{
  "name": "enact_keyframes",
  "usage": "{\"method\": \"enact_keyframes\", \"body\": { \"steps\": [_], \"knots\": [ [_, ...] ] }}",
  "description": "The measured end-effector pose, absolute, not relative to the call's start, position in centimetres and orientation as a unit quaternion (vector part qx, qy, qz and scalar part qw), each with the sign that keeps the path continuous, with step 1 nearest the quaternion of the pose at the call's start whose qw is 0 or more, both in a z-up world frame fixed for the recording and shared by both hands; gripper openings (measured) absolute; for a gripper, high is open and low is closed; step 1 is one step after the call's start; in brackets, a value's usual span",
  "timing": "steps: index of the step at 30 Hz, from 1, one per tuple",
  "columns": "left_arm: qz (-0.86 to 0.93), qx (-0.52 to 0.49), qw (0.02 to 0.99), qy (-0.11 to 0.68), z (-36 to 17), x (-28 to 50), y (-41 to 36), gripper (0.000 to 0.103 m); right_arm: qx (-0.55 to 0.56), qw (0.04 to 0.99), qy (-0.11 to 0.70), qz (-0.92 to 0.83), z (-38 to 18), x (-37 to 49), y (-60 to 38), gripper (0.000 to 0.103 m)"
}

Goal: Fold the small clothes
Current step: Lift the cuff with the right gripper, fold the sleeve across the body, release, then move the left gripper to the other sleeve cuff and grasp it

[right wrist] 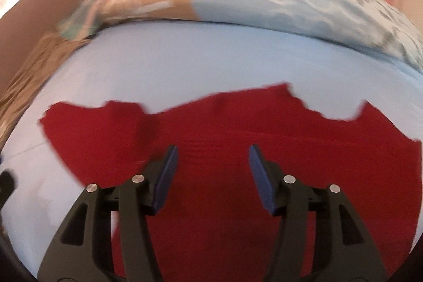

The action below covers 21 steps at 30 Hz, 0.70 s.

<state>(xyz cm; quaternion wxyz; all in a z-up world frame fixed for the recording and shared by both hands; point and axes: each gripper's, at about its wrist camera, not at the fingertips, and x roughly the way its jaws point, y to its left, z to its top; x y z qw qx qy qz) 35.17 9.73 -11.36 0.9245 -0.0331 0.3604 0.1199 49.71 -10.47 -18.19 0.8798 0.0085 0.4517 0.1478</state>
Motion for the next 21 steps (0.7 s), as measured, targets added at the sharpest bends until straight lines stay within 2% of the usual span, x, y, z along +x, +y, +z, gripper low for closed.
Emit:
{"method": "enact_keyframes", "body": {
  "steps": [5,9,11,16,18,21],
  "knots": [
    [0.123,-0.030,0.925,0.360,-11.4,35.0,9.7,0.101,0.002,0.870,0.462,0.175,-19.2,50.1,-8.3,0.058],
    [0.126,-0.031,0.922,0.366,-11.8,35.0,10.0,0.101,-0.076,0.854,0.480,0.189,-20.5,49.2,-4.8,0.063],
    [0.128,-0.028,0.920,0.368,-12.1,34.9,10.3,0.101,-0.078,0.849,0.477,0.213,-20.1,48.5,-4.8,0.062],
    [0.136,-0.030,0.917,0.374,-12.5,34.7,11.4,0.101,-0.063,0.870,0.440,0.213,-16.8,45.2,-8.7,0.064],
    [0.129,-0.040,0.919,0.371,-12.1,34.2,12.0,0.101,-0.051,0.883,0.417,0.209,-14.7,42.9,-11.3,0.071],
    [0.113,-0.059,0.923,0.364,-11.1,33.5,12.6,0.101,-0.046,0.896,0.391,0.205,-12.1,39.8,-14.1,0.075]
  ]
}}
